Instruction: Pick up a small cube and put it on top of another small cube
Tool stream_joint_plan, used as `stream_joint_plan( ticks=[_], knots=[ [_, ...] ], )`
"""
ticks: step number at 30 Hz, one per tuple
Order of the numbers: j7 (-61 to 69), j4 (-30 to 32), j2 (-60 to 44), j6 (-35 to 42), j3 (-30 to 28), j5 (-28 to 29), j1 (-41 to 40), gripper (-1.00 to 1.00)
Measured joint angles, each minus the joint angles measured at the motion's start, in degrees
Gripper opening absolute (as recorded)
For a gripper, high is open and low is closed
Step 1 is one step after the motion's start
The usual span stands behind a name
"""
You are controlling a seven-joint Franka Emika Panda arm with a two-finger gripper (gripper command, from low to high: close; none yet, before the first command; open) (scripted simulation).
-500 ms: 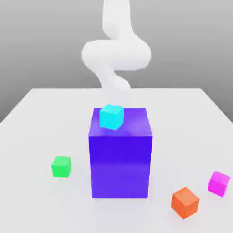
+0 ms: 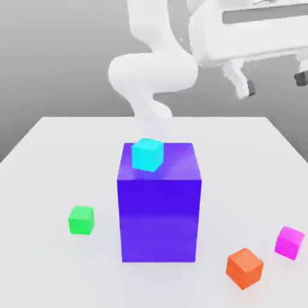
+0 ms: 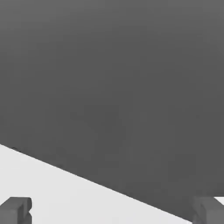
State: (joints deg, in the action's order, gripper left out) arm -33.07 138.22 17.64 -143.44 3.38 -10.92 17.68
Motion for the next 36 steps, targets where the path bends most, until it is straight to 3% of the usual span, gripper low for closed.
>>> stream_joint_plan(
  ticks=[5, 12, 14, 16, 19, 22, 29, 30, 36],
  knots=[
    [1.7, 2.6, -10.4, -4.8, 4.1, 0.4, 4.1, 0.0],
    [1.4, 3.4, -12.9, -6.1, 5.9, 1.5, 4.9, 0.0],
    [0.6, 4.6, -15.3, -7.6, 6.8, 3.6, 7.4, 0.0],
    [-2.6, 5.7, -21.0, -10.6, 7.2, 9.5, 8.3, 0.0],
    [-2.6, 5.7, -21.0, -10.6, 7.2, 9.5, 8.5, 0.0],
    [-8.9, 5.2, -31.4, -15.2, 4.2, 19.4, 13.6, 0.0],
    [-10.9, 3.5, -41.7, -21.6, 1.7, 22.7, 17.6, 0.0],
    [-10.6, 3.5, -42.3, -22.3, 2.2, 22.3, 17.3, -1.0],
    [-10.6, 3.4, -42.6, -22.7, 2.4, 22.3, 17.1, -1.0]
  ],
)
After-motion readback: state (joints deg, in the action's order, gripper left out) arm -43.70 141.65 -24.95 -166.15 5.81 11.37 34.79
